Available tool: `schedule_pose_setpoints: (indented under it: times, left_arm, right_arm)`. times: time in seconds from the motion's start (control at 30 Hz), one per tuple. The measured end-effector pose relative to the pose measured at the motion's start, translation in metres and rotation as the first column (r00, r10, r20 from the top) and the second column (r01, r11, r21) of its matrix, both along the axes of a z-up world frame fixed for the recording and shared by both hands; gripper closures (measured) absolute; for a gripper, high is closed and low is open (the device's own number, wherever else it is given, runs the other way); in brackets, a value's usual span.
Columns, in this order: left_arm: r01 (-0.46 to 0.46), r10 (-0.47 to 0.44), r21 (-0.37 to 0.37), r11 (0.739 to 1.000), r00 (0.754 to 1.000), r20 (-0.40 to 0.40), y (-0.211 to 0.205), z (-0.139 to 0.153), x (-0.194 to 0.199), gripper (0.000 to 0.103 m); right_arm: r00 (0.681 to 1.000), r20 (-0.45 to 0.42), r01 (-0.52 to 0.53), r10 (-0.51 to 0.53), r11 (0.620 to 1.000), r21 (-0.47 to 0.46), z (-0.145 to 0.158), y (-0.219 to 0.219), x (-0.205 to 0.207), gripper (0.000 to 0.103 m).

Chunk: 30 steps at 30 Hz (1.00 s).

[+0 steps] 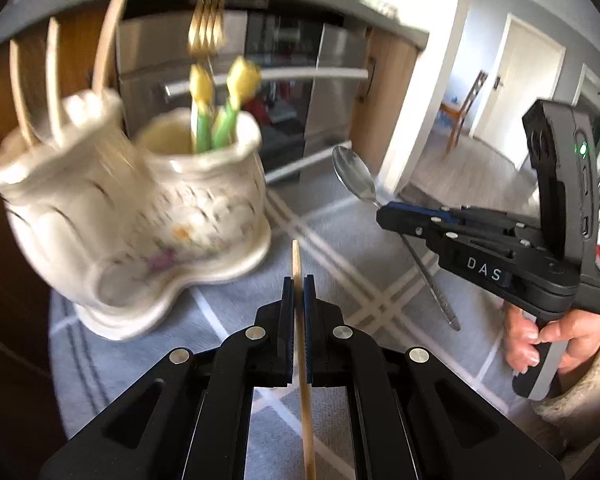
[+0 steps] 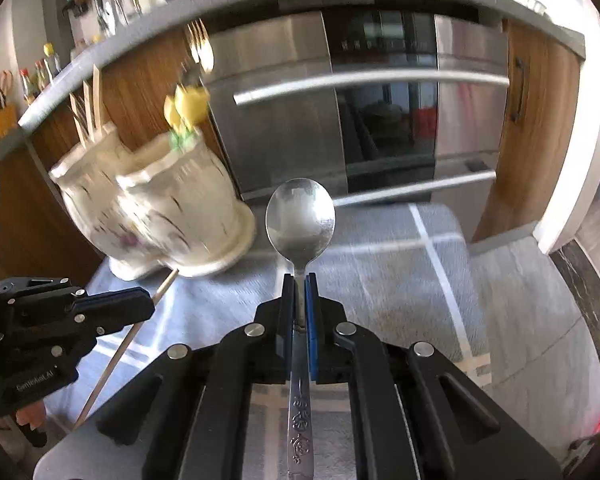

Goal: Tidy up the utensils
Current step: 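Lower chopstick into larger cup with left tool while right tool lowers silver spoon into smaller cup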

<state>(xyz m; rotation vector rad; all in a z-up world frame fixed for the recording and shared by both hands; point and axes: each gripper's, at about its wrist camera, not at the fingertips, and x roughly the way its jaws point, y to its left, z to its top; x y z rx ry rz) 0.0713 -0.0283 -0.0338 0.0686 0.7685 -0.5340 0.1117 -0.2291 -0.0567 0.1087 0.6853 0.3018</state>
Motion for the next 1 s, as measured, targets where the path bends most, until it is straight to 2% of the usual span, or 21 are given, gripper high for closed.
schedule_pose_setpoints:
  times: [0.23, 0.33, 0.47, 0.57, 0.67, 0.83, 1.0]
  left_arm:
    - [-0.046, 0.057, -0.083, 0.996, 0.989, 0.138, 0.032, 0.057, -0.013, 0.099]
    - [-0.085, 0.107, -0.111, 0.990, 0.972, 0.210, 0.051, 0.084, -0.014, 0.099]
    - [-0.128, 0.163, -0.144, 0.981, 0.950, 0.266, 0.070, 0.111, -0.004, 0.099]
    - [-0.163, 0.210, -0.171, 0.972, 0.925, 0.315, 0.083, 0.129, 0.005, 0.099]
    - [-0.198, 0.268, -0.215, 0.956, 0.886, 0.377, 0.096, 0.149, 0.009, 0.099]
    - [-0.240, 0.350, -0.286, 0.928, 0.826, 0.442, 0.105, 0.159, 0.037, 0.099]
    - [-0.257, 0.392, -0.325, 0.910, 0.785, 0.480, 0.101, 0.157, 0.063, 0.099]
  right_arm:
    - [0.986, 0.164, -0.037, 0.026, 0.997, 0.065, 0.052, 0.014, -0.007, 0.098]
    - [0.976, 0.216, -0.057, 0.037, 0.994, 0.090, 0.071, 0.021, -0.004, 0.098]
    - [0.967, 0.250, -0.074, 0.046, 0.992, 0.105, 0.090, 0.035, 0.005, 0.098]
    - [0.958, 0.284, -0.085, 0.048, 0.990, 0.117, 0.103, 0.044, 0.011, 0.098]
    - [0.947, 0.317, -0.095, 0.045, 0.985, 0.145, 0.114, 0.053, 0.019, 0.098]
    - [0.931, 0.365, -0.096, 0.015, 0.974, 0.204, 0.122, 0.062, 0.037, 0.098]
    - [0.924, 0.383, -0.077, -0.012, 0.973, 0.216, 0.118, 0.069, 0.059, 0.098]
